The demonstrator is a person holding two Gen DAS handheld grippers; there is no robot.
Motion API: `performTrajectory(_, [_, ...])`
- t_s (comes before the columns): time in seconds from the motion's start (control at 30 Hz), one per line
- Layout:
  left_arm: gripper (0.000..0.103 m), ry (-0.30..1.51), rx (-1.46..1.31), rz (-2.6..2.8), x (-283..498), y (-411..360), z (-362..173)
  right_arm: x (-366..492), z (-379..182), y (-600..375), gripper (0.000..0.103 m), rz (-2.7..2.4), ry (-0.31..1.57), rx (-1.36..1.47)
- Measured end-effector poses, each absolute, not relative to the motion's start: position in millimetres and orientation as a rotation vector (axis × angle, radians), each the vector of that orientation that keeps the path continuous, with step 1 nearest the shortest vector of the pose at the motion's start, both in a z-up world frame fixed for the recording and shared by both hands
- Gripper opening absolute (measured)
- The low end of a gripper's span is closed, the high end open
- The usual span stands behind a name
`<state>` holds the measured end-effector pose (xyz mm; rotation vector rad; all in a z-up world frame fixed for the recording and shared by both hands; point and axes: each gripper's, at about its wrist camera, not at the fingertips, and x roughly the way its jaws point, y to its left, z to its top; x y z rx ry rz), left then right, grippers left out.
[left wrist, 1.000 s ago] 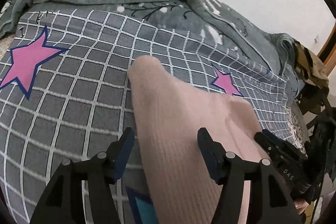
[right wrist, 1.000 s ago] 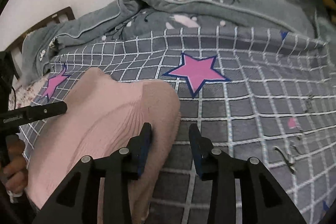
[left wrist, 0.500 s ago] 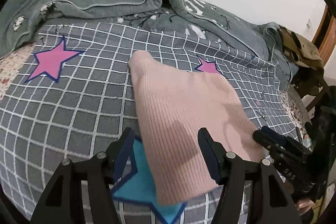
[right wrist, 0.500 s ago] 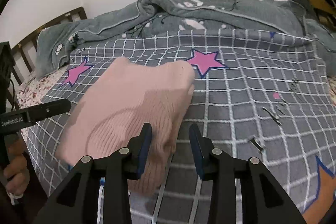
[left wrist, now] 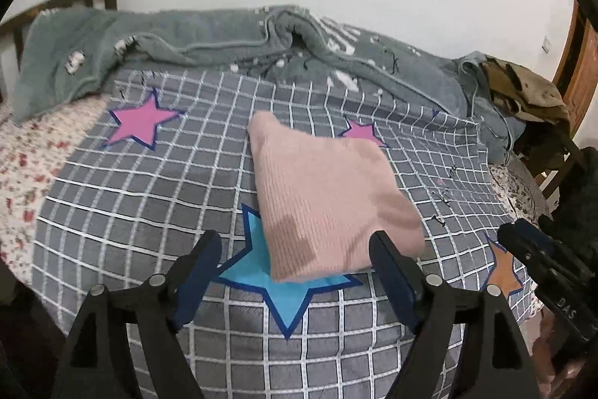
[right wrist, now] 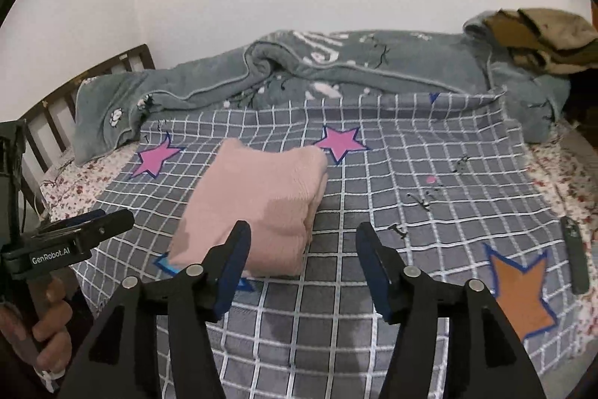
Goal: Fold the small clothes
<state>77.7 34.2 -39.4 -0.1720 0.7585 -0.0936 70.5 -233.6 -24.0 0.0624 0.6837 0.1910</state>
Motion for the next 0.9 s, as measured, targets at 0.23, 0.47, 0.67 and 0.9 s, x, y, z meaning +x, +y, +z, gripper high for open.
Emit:
performTrajectory(0.23, [0.085, 0.709, -0.095, -0.016, 41.2, 25.7, -21.8, 29.7, -2.9, -233.3, 0.08, 0.156, 0.653, 0.031])
performTrajectory(0.47, [0.086, 0.707, -0.081, 0.003, 23.6, 20.5, -18.7, 2.9, 3.5, -234.8, 0.092, 0.118, 0.599, -0.001])
performTrajectory(0.67, [0.088, 0.698, -0.049, 0.027, 17.8, 14.9, -16.3, -4.9, 2.0, -238.1, 0.094, 0.113, 0.592, -0.005])
performTrajectory(0.9, [0.088, 0.684, -0.052, 0.032, 14.7, 16.3, -14.3, -7.1, 1.2, -240.2, 0.094, 0.114, 0.59, 0.009])
